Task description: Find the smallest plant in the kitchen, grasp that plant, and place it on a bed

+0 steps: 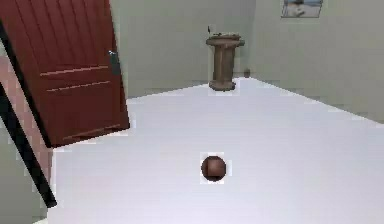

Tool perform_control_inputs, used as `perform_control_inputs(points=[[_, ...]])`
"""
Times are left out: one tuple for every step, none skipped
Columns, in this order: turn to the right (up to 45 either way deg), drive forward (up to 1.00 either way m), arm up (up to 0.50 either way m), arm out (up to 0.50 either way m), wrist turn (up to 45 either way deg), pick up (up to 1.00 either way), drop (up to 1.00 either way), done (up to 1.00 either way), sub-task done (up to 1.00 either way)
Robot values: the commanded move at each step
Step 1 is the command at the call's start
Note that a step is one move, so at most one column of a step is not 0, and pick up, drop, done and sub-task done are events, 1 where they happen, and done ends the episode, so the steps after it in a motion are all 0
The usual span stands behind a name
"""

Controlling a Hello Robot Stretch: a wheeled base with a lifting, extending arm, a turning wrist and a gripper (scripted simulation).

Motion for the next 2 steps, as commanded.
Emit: perform_control_inputs(points=[[45.0, 0.00, 0.00, 0.00, 0.0, 0.00, 0.00, 0.00, 0.00], [24.0, 0.00, 0.00, 0.00, 0.0, 0.00, 0.00, 0.00, 0.00]])
